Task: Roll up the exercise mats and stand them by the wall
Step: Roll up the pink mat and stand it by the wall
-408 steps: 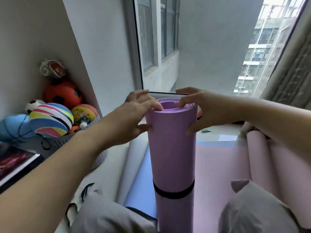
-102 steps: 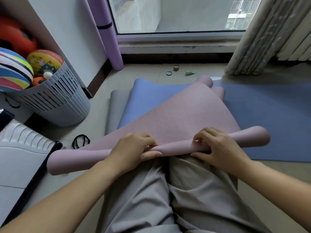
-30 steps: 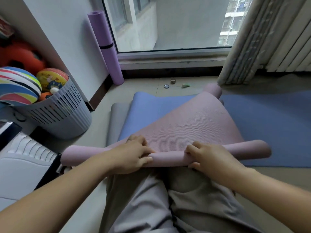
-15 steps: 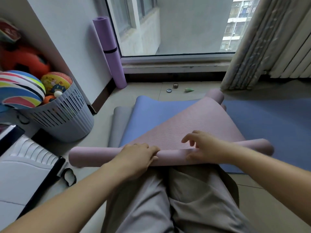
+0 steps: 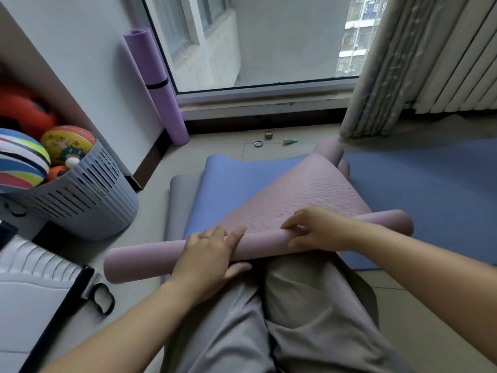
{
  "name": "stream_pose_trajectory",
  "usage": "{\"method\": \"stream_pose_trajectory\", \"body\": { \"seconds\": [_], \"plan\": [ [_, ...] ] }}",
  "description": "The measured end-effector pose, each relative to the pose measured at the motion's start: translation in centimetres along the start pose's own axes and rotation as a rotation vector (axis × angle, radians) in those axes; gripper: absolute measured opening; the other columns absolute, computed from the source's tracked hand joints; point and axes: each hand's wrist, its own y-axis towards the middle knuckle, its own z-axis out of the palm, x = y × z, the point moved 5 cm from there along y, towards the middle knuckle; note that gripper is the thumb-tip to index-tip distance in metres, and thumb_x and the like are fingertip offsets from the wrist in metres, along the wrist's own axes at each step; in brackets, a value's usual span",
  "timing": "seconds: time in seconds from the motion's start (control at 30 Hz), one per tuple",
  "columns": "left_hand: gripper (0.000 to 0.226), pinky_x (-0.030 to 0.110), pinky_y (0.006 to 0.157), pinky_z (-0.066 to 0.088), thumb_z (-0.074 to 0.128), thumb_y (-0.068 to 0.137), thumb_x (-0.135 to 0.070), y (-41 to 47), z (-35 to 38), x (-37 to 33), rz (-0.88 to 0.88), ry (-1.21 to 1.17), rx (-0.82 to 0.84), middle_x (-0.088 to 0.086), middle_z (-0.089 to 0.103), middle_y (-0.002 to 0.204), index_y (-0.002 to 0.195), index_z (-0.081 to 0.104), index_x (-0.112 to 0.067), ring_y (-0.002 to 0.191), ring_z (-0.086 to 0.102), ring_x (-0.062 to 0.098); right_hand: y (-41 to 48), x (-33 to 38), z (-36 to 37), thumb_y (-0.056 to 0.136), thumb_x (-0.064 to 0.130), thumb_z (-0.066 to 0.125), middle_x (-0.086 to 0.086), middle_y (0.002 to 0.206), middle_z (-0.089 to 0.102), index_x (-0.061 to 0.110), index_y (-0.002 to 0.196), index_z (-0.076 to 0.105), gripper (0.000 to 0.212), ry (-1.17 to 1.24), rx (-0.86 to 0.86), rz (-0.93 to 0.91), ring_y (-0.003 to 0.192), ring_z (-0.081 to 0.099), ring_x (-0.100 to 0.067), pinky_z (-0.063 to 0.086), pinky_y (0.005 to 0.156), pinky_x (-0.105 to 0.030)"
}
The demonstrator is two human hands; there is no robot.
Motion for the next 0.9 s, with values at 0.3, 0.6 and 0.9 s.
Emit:
{"method": "stream_pose_trajectory", "body": {
  "seconds": [0.3,0.6,0.9],
  "plan": [
    [0.065,0.033,0.081,0.044,0.06,0.083,-0.033,-1.2,-5.5,-0.5,0.117,-0.015,0.259,-0.001,0.052,0.123,0.138,0.025,-0.037,0.11,0.054,0.024,-1.4,2.0,-3.8,0.086,0.044,0.063,0.028,0.093,0.058,0.032,0.119,0.065,0.035,-0.046,0.276,-0.012,0.092,0.058,0.0,0.041,0.085,-0.019],
    [0.028,0.04,0.083,0.048,0.063,0.078,-0.03,-3.3,-1.1,-1.1,0.163,-0.408,0.522,-0.005,0.062,0.096,0.101,0.047,-0.029,0.088,0.057,0.02,-5.6,4.6,0.8,0.092,0.046,0.048,0.013,0.12,0.045,0.03,0.125,0.044,0.037,-0.27,0.08,-0.093,0.107,0.052,-0.015,0.042,0.087,-0.031],
    [0.066,0.042,0.097,0.041,0.063,0.079,-0.043,-3.7,-1.6,-1.9,0.128,-0.151,0.342,0.0,0.036,0.117,0.137,0.032,-0.036,0.113,0.037,0.023,-5.1,4.1,4.7,0.075,0.065,0.044,-0.003,0.089,0.056,0.016,0.096,0.053,0.054,-0.482,-0.17,-0.093,0.076,0.055,-0.025,0.047,0.058,-0.041]
  ]
}}
